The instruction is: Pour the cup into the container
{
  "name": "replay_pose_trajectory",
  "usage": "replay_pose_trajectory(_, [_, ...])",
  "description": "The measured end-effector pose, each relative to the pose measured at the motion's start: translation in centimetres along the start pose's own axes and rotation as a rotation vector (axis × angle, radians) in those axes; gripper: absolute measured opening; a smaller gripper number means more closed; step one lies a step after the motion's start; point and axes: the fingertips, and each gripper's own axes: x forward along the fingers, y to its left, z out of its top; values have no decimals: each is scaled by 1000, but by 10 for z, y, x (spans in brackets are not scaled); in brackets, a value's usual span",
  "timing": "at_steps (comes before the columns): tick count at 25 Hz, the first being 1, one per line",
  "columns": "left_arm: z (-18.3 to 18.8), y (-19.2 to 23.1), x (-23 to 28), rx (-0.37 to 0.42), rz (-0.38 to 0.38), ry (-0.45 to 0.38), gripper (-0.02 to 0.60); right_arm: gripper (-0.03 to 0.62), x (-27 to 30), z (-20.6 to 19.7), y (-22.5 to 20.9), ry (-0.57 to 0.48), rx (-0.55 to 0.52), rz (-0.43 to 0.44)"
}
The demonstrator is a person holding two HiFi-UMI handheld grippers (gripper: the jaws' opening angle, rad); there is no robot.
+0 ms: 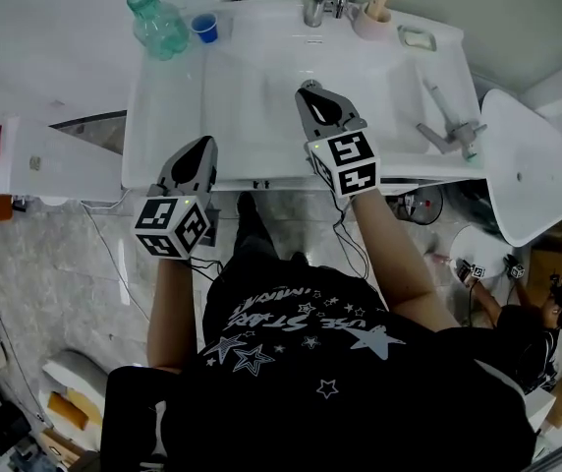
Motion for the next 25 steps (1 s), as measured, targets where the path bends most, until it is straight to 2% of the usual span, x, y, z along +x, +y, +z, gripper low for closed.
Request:
replay_pose_trajectory(13, [-26, -62, -61, -5, 17, -35, 10, 5, -95, -22, 24, 6, -14, 5])
replay_pose_trajectory(25, [-59, -85, -113, -24, 58, -32, 10, 5, -139, -41, 59, 3, 0, 48])
